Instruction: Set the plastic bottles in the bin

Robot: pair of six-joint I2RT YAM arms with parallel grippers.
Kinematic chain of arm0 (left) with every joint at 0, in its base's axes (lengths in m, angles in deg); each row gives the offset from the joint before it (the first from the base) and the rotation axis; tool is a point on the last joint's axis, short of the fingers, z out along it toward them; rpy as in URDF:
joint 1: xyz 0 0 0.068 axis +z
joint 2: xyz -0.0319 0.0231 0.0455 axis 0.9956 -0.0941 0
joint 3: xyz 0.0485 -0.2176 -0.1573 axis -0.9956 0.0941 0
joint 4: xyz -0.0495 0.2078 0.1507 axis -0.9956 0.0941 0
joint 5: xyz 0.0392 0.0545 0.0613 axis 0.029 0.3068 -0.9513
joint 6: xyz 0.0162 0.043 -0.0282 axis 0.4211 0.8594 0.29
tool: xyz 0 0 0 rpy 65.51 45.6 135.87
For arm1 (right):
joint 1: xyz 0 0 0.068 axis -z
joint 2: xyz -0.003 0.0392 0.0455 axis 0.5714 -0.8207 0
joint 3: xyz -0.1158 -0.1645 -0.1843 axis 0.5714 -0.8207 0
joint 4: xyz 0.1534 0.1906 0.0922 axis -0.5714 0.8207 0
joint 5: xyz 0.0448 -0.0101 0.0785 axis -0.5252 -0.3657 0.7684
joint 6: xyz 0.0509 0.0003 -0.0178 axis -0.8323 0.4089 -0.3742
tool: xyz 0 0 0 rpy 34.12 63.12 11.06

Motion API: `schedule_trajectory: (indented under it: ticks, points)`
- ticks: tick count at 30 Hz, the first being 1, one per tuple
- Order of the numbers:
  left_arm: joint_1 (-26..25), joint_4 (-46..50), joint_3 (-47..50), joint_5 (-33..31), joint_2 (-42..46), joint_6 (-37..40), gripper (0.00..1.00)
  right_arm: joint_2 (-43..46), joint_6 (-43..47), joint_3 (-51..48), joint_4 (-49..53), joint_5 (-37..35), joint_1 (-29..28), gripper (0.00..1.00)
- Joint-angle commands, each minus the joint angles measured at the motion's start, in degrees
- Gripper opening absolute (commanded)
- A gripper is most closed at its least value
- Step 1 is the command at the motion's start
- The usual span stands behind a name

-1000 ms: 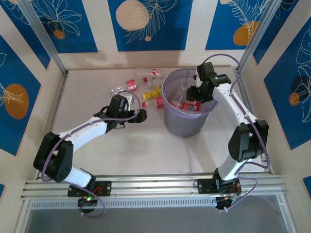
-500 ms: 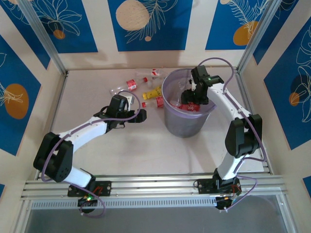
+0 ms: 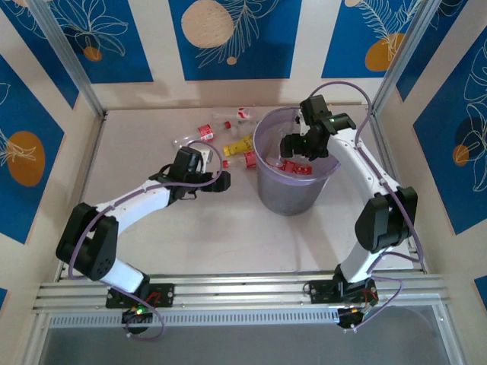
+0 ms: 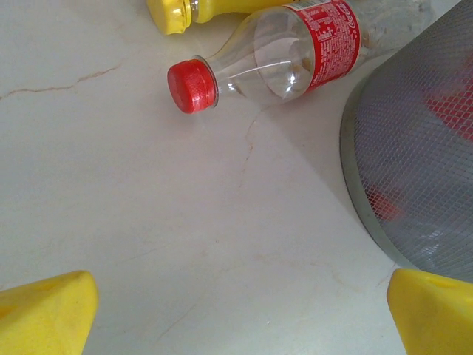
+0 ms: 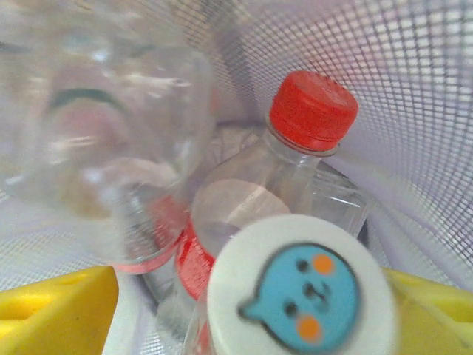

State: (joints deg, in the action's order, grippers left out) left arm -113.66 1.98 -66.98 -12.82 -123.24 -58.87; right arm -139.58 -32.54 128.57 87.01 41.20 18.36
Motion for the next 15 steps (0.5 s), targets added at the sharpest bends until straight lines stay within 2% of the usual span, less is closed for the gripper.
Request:
schedule_trajectory:
  ticks: [1,4,8,15]
  points:
    - [-0.18,3.06,-4.27,2.4,-2.09,2.86,1.0,3.81,-0.04,2.34,1.15,4.74,0.44,0.88]
    - [-0.07,5.04,-6.82,2.53,-3.69,4.67,1.0,5.4,-0.19,2.81,1.48,6.11,0.59,0.89]
    - [0.51,8.46,-10.54,-0.62,-4.84,8.3,1.0,8.42,-0.3,3.32,2.32,6.65,0.76,0.89]
    - [7.08,15.26,-22.13,-6.91,-11.08,13.39,1.0,16.14,-2.45,0.18,0.28,12.74,3.15,0.89]
